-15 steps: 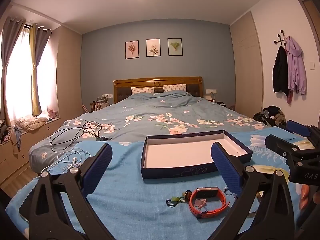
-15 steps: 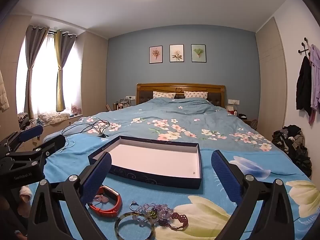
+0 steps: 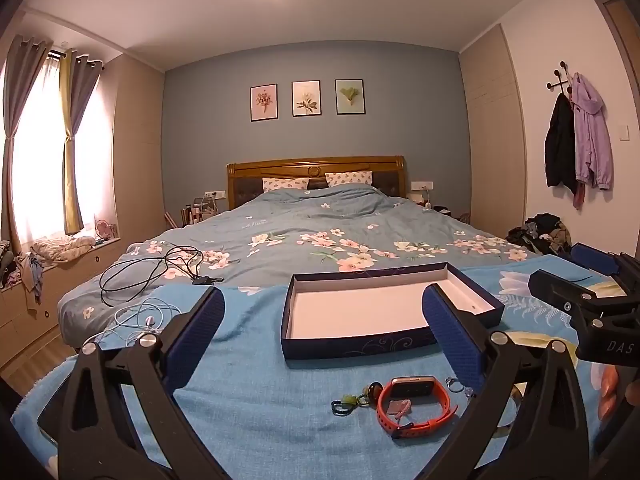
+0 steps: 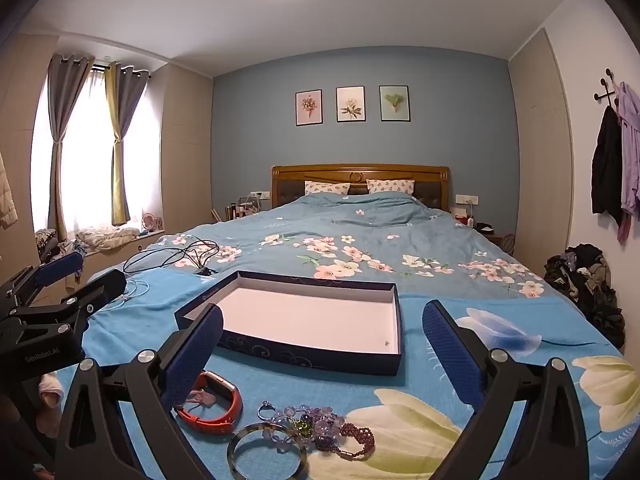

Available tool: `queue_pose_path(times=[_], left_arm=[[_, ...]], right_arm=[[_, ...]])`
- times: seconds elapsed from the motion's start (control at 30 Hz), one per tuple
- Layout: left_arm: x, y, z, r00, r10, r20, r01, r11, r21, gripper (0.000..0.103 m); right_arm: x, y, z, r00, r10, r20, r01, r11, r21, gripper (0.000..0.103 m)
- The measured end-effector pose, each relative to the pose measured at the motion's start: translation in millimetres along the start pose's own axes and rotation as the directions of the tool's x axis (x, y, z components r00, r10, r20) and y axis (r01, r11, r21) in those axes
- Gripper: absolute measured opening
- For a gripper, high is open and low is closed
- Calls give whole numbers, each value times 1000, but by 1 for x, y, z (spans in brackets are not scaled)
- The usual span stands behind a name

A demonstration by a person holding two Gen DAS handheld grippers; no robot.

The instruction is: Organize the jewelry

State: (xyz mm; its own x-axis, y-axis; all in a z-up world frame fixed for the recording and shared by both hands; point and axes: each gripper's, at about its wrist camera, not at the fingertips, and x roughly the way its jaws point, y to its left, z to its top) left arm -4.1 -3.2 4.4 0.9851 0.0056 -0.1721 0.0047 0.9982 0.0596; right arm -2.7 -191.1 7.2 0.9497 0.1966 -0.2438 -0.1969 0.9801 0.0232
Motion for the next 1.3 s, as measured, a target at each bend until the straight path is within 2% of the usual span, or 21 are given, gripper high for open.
queue_pose_path(times=[1.3], left_arm=[[2,-1,-1,1000,-1,6,1,1000,-8,97]], right_arm=[[2,-3,-1,1000,6,-2,-6,1000,7,97]])
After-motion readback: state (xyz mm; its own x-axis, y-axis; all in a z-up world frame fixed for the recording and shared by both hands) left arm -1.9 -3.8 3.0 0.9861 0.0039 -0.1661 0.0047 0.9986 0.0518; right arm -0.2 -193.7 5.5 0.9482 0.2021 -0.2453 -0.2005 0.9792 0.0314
